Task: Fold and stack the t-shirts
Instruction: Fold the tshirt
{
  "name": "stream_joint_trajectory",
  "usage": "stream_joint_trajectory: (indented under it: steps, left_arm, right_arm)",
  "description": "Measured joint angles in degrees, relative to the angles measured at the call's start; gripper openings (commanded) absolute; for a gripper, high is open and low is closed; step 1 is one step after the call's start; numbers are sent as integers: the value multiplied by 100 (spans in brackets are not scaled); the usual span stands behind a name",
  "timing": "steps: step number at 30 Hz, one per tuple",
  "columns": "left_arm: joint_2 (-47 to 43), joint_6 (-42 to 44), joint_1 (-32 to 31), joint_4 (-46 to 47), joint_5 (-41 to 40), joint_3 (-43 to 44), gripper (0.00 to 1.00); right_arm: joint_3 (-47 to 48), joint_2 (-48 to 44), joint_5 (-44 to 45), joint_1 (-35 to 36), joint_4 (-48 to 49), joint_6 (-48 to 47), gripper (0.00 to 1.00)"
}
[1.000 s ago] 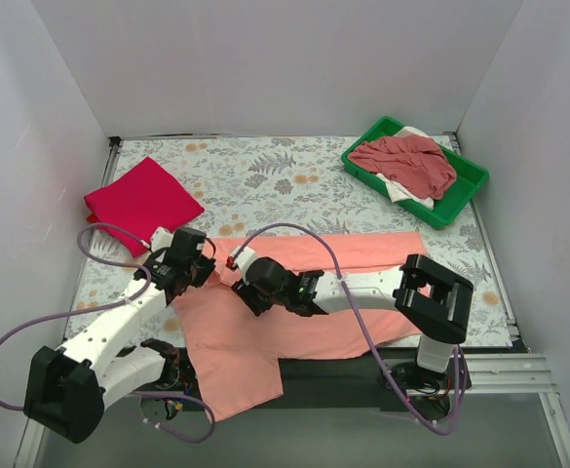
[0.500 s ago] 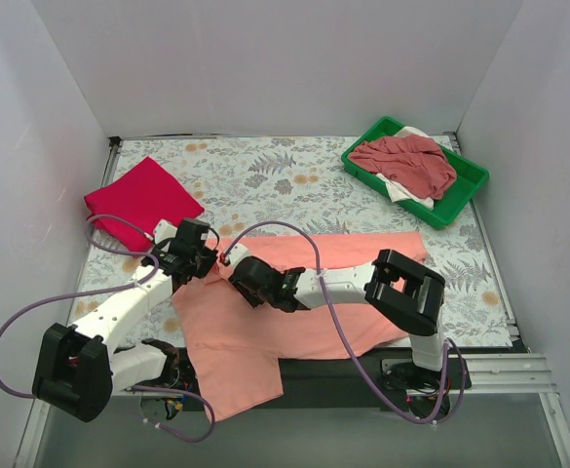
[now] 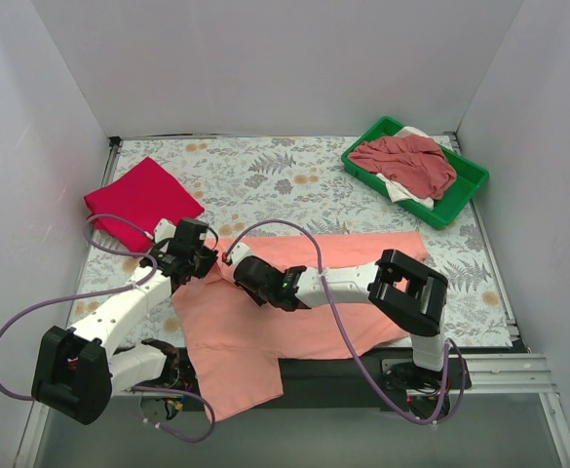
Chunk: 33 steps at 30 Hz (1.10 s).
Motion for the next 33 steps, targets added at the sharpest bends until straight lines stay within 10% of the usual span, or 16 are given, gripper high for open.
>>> stream_joint_trajectory:
  steps: [27,29,32,33]
  left_arm:
    - [-1526,686,0,-1731,2072,-697,1]
    - [-1668,686,-9,-1775,2214,-780,25]
    - [-1803,673,-63,-1928,2356,-817,87]
    - [-1836,680,-79,-2000,2378,-815,88]
  right_arm:
    - [-350,-1355,-1180,-35,-1867,-254,15]
    - [-369,-1355,-1228,-35,-1899,-262,28]
    - [-372,-1355,-1287,-39,-1902,-227,56]
    - [-378,-1357,-1311,-46,-1902,-216,61]
